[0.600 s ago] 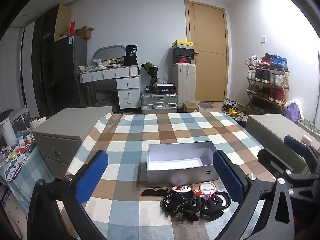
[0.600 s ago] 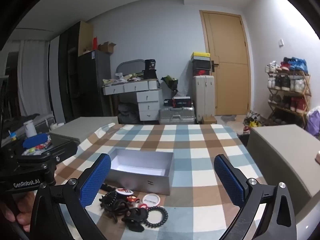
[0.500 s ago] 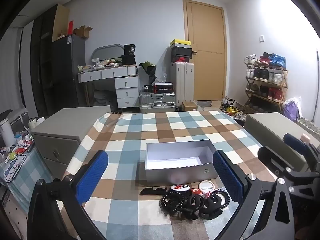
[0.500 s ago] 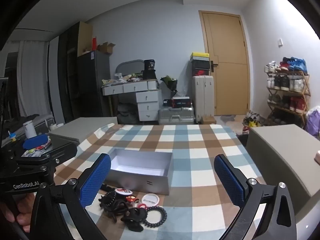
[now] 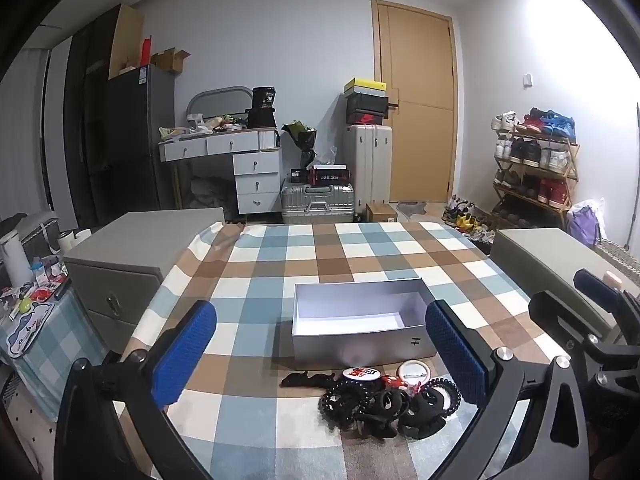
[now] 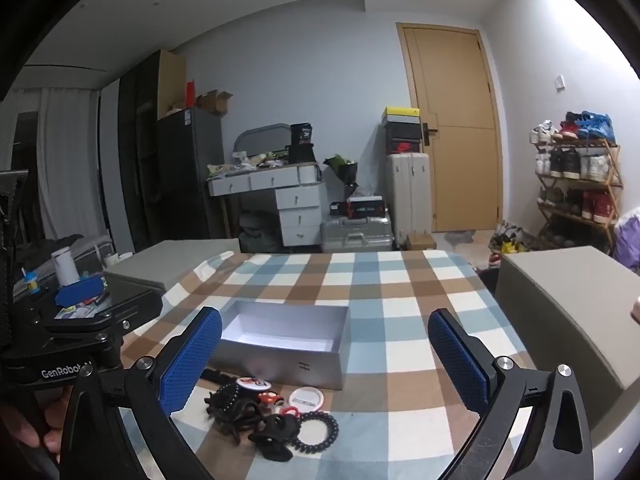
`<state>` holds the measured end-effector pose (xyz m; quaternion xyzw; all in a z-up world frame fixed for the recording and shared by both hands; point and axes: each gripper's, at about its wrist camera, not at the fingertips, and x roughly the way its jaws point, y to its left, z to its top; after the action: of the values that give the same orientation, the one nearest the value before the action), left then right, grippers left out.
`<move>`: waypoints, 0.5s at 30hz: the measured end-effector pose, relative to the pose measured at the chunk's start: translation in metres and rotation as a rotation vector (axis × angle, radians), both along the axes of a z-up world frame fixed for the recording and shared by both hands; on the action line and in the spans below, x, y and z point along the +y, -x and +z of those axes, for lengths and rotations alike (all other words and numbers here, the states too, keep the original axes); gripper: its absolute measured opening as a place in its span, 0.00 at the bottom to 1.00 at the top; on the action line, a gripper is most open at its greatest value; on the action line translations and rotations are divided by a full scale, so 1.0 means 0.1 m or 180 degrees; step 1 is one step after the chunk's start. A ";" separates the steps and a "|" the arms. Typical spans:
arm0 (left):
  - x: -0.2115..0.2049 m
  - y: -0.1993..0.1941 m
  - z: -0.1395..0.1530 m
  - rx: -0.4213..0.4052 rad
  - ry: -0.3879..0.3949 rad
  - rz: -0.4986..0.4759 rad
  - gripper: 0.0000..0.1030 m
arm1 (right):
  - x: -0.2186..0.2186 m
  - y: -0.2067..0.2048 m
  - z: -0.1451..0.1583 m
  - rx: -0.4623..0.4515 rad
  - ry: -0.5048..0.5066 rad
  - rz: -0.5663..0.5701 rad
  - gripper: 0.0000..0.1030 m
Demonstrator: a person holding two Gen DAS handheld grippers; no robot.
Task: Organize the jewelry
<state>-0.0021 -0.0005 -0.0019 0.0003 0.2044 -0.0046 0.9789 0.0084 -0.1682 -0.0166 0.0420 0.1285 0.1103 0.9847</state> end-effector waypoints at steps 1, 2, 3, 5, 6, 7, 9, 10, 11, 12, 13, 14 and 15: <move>0.01 0.00 -0.01 0.0004 0.0004 0.0000 0.99 | 0.00 0.00 0.00 -0.0003 0.0003 -0.0004 1.00; 0.00 -0.01 -0.01 0.0009 0.0009 -0.0009 0.99 | 0.00 0.01 0.00 -0.0010 0.0001 -0.0002 1.00; 0.01 0.00 -0.01 0.0008 0.0011 -0.0007 0.99 | 0.00 0.01 0.00 -0.0012 -0.0002 0.0004 1.00; 0.02 0.00 -0.02 0.0006 0.0017 -0.0006 0.99 | 0.01 0.02 0.01 -0.0008 -0.0007 0.0005 1.00; 0.02 0.00 -0.02 0.0011 0.0024 -0.0008 0.99 | 0.01 0.03 0.02 -0.0009 -0.0009 0.0013 1.00; 0.03 0.00 -0.02 0.0016 0.0029 -0.0007 0.99 | 0.01 0.03 0.02 -0.0010 -0.0005 0.0016 1.00; 0.03 0.00 -0.03 0.0024 0.0034 -0.0008 0.99 | 0.02 0.04 0.03 -0.0017 0.0012 0.0027 1.00; 0.03 -0.01 -0.03 0.0033 0.0039 -0.0010 0.99 | 0.02 0.05 0.03 -0.0022 0.0012 0.0044 1.00; 0.03 -0.01 -0.04 0.0036 0.0043 -0.0006 0.99 | 0.02 0.05 0.03 -0.0023 0.0014 0.0049 1.00; 0.03 -0.01 -0.04 0.0045 0.0045 -0.0007 0.99 | 0.02 0.05 0.03 -0.0022 0.0017 0.0047 1.00; 0.04 -0.01 -0.05 0.0053 0.0046 -0.0009 0.99 | 0.02 0.05 0.03 -0.0018 0.0010 0.0056 1.00; 0.04 -0.01 -0.05 0.0055 0.0045 -0.0001 0.99 | 0.02 0.06 0.03 -0.0019 0.0003 0.0070 1.00; 0.04 -0.01 -0.06 0.0052 0.0040 0.0007 0.99 | 0.02 0.07 0.03 -0.0024 0.0003 0.0073 1.00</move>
<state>-0.0016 0.0032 -0.0074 -0.0061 0.2124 -0.0048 0.9772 0.0019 -0.1666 -0.0132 0.0396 0.1253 0.1218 0.9838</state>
